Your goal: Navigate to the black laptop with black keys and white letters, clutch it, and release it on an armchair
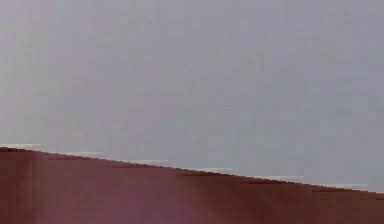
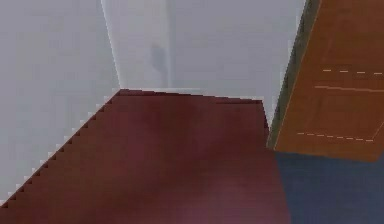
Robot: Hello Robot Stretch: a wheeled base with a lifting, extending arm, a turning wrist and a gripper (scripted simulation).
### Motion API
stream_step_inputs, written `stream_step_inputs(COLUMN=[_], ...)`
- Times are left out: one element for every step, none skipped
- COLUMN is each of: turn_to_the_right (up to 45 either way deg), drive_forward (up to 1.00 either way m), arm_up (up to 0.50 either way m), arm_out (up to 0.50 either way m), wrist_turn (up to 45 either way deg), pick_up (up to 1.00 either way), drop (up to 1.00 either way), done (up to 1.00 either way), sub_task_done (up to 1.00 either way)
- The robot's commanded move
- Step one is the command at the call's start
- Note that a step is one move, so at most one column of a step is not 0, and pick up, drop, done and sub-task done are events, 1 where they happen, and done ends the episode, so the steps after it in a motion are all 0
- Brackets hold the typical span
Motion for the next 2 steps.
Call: stream_step_inputs(turn_to_the_right=[-45.0, -33.0], drive_forward=[0.0, 0.0], arm_up=[0.0, 0.0], arm_out=[0.0, 0.0], wrist_turn=[0.0, 0.0], pick_up=[0.0, 0.0], drop=[0.0, 0.0], done=[0.0, 0.0], sub_task_done=[0.0, 0.0])
